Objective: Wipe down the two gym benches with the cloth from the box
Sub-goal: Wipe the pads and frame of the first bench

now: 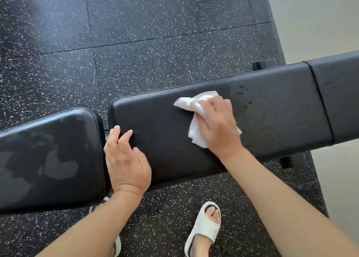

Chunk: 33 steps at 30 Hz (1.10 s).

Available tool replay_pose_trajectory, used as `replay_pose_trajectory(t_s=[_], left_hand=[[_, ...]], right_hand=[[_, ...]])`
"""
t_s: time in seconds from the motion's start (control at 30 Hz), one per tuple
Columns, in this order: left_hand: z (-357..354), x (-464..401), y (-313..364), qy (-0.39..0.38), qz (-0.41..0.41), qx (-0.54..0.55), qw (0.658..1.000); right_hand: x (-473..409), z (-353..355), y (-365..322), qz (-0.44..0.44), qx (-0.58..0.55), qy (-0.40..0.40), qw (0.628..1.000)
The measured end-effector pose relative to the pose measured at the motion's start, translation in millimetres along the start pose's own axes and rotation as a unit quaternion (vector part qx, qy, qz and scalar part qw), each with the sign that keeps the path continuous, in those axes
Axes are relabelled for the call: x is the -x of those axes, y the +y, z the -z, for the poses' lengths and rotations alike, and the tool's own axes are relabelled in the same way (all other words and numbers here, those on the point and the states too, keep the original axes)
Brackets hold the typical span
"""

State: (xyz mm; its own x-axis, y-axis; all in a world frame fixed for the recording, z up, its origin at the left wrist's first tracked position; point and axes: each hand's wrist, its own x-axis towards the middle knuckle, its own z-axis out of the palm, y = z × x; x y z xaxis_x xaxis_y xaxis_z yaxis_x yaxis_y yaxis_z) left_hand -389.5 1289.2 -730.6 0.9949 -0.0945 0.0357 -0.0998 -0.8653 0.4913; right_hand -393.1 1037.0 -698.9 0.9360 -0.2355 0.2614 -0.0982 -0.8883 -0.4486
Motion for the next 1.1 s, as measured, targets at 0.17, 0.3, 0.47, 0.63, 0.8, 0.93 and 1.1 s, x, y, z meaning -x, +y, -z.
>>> replay_pose_trajectory(t_s=[0.17, 0.3, 0.47, 0.63, 0.8, 0.93, 1.1], left_hand=[[-1.0, -0.8, -0.8, 0.005, 0.000, 0.001, 1.000], [-1.4, -0.6, -1.2, 0.002, -0.001, 0.002, 1.000], [-3.1, -1.9, -3.6, 0.001, 0.002, -0.005, 1.000], [-2.0, -0.6, -1.8, 0.009, -0.010, -0.003, 1.000], [-0.6, -0.5, -0.8, 0.009, -0.005, 0.008, 1.000], [-0.1, -0.9, -0.3, 0.012, -0.005, 0.013, 1.000], [-1.1, -1.2, -1.4, 0.009, 0.005, 0.005, 1.000]], right_hand=[[47.4, 20.8, 21.9, -0.091, 0.056, 0.001, 0.994], [40.7, -15.9, -42.3, -0.058, 0.032, -0.014, 0.998], [18.2, -53.0, -116.5, -0.034, -0.048, -0.049, 0.997], [36.1, -18.3, -55.3, 0.011, -0.035, -0.048, 0.998], [72.0, 29.7, 19.8, -0.061, 0.019, -0.002, 0.998], [80.6, 5.0, -12.0, -0.117, 0.039, 0.011, 0.992], [57.4, -49.3, -96.8, -0.069, -0.007, -0.010, 0.998]])
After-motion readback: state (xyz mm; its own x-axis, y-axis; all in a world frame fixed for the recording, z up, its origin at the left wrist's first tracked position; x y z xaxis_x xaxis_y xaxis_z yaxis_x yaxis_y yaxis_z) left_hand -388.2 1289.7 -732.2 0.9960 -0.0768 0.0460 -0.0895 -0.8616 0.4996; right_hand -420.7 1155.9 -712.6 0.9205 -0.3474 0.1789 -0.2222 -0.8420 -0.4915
